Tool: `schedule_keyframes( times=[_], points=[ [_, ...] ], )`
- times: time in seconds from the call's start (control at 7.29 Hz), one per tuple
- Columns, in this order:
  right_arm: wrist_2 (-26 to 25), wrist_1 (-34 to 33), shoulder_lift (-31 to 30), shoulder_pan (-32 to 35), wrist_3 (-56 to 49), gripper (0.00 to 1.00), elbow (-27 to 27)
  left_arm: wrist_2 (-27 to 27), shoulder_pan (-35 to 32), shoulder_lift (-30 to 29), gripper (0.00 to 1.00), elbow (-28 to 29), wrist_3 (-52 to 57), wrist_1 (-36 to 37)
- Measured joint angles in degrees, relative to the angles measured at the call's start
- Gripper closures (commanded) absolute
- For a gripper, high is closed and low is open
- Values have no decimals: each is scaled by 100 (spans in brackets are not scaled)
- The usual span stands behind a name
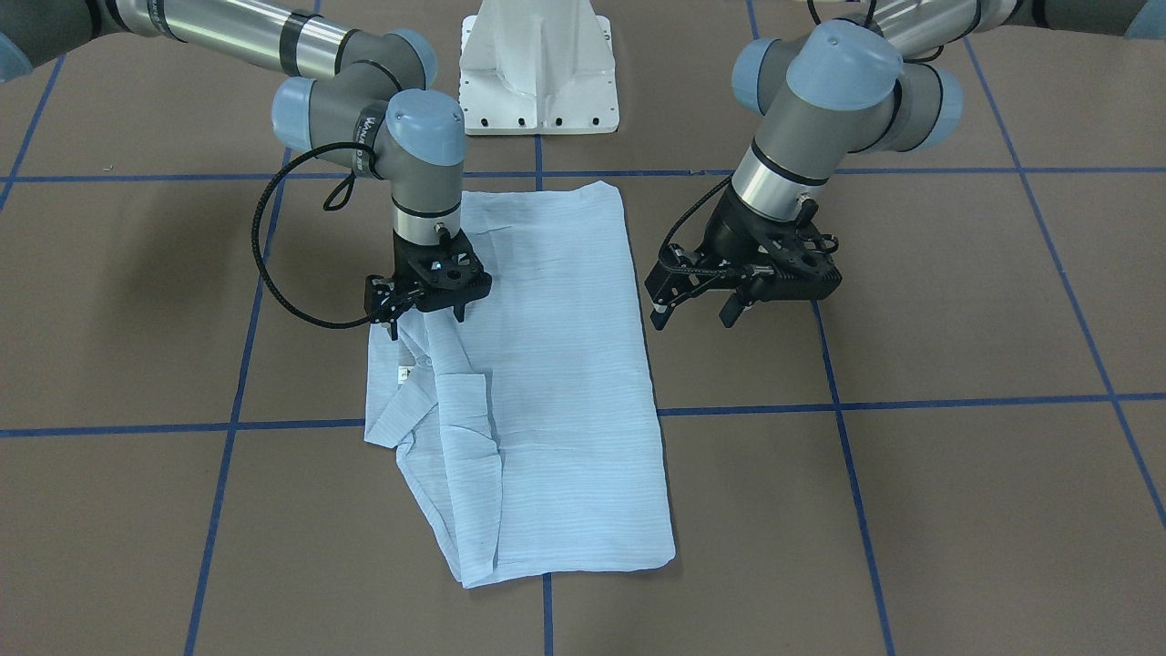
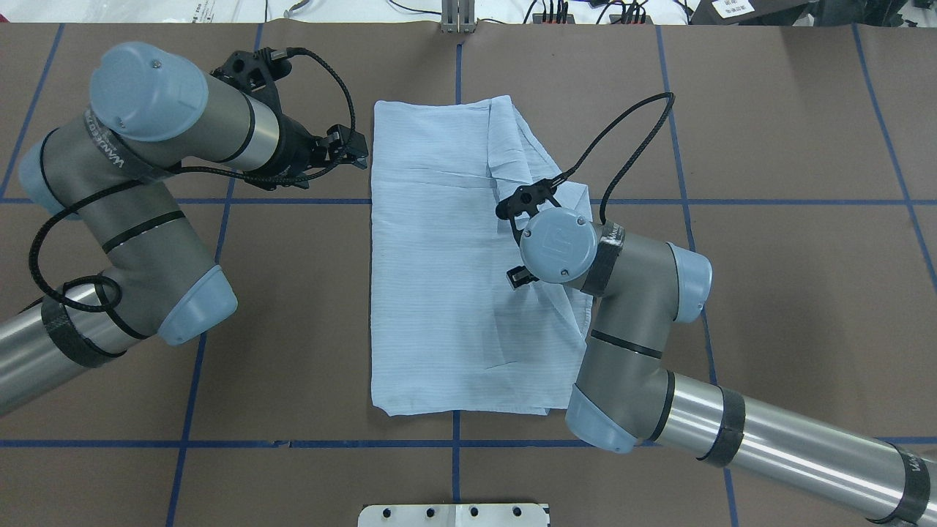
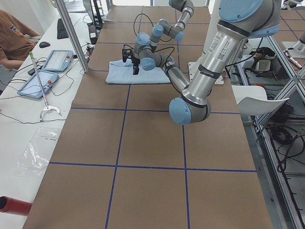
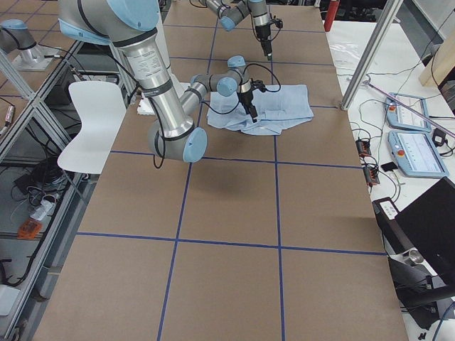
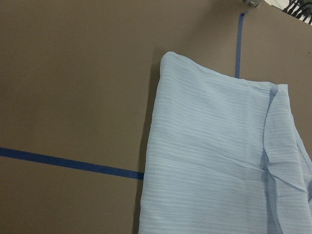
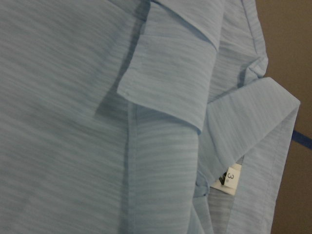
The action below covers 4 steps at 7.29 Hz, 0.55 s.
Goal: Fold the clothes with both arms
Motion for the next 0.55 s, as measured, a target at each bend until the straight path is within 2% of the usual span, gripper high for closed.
schedule_keyframes(
  times=[0.27, 0.55],
  points=[
    [15, 3, -83, 36, -103, 0, -4, -2, 0, -15, 0, -6, 0, -1],
    [96, 2, -207, 346, -393, 0, 11, -8, 14, -35, 0, -11, -5, 1]
  ],
)
